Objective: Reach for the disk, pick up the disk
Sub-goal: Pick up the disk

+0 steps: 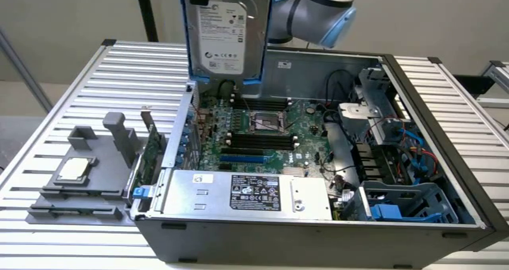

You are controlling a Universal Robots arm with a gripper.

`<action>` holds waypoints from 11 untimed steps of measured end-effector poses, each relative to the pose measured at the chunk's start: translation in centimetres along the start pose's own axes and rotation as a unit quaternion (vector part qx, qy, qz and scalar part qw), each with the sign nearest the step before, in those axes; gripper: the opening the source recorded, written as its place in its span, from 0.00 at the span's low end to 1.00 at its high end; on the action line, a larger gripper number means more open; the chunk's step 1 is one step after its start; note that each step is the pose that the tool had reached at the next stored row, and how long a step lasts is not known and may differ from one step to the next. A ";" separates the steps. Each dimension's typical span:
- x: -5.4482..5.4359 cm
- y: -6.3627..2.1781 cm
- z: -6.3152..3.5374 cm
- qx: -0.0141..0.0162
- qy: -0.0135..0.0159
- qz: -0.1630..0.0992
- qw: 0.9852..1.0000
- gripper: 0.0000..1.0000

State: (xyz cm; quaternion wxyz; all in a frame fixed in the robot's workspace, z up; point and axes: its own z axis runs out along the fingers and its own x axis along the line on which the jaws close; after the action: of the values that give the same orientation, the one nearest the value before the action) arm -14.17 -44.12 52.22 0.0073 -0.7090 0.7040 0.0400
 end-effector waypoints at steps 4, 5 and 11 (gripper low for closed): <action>0.5 -1.81 -0.10 0.000 0.000 0.000 1.000 0.33; 0.6 -2.25 -0.12 0.000 0.000 0.000 1.000 0.33; 1.3 -4.96 -0.25 0.000 0.000 0.000 1.000 0.33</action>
State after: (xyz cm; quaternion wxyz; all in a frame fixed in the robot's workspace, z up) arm -9.19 -45.34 52.16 0.0074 -0.7090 0.7040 0.0402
